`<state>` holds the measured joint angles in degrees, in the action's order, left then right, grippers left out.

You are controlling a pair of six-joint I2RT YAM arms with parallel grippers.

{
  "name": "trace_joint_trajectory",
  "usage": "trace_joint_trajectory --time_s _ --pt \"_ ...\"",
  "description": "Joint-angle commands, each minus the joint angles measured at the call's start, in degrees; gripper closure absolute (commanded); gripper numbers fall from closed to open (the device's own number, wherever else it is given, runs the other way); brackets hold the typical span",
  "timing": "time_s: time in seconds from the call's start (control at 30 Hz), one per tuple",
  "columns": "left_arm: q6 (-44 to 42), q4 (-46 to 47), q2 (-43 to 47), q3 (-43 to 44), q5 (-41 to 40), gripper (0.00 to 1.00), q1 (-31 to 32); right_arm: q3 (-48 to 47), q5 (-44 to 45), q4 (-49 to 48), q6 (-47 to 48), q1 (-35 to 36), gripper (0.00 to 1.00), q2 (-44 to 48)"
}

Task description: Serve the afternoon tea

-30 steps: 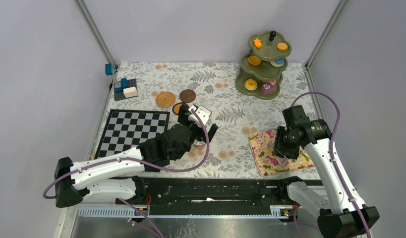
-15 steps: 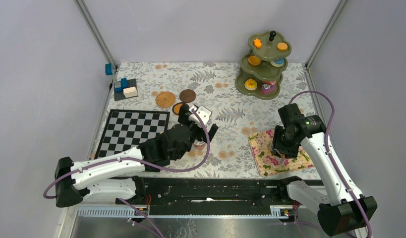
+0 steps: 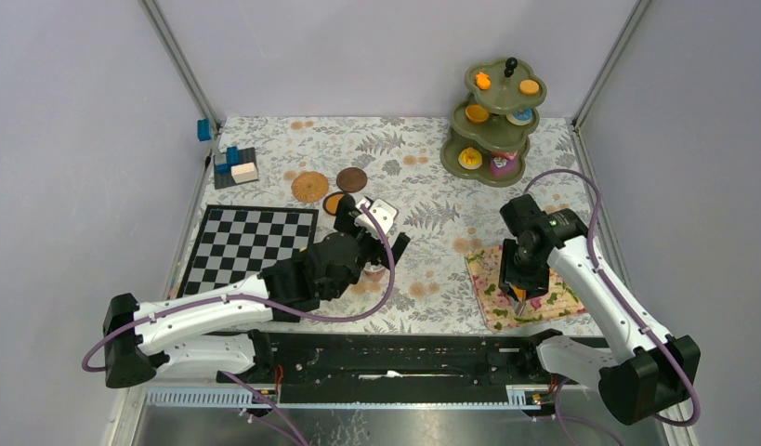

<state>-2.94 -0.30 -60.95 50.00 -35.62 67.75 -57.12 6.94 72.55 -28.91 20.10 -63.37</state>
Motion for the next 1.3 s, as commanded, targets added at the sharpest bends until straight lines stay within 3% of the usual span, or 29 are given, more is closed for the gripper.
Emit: trace_joint_trajectory --time_s 0.0,0.27,0.5,0.83,0.97,1.27 --pt "0.04 2.23 -0.26 0.45 -0.42 0.01 -0.2 -0.2 3.02 2.24 -1.89 1.71 0.47 -0.19" --pt "0.13 2.18 -0.49 0.54 -0.31 0.01 -0.31 1.03 4.24 1.74 -2.58 2.81 0.53 -0.08" --pt "0.04 2.22 -0.57 0.48 -0.51 0.01 -0.28 1.2 2.66 -1.72 -4.01 2.77 0.71 0.32" --pt "0.22 2.05 -0.41 0.58 -0.16 0.01 -0.32 1.69 7.54 -4.73 -8.46 2.73 0.95 4.8" --pt "0.22 2.05 -0.28 0.47 -0.32 0.01 -0.32 1.14 8.2 -5.02 -9.29 2.68 1.0 5.34" --pt "0.29 2.05 -0.29 0.54 -0.16 0.01 -0.29 1.72 9.29 -4.0 -10.23 2.71 1.0 7.26"
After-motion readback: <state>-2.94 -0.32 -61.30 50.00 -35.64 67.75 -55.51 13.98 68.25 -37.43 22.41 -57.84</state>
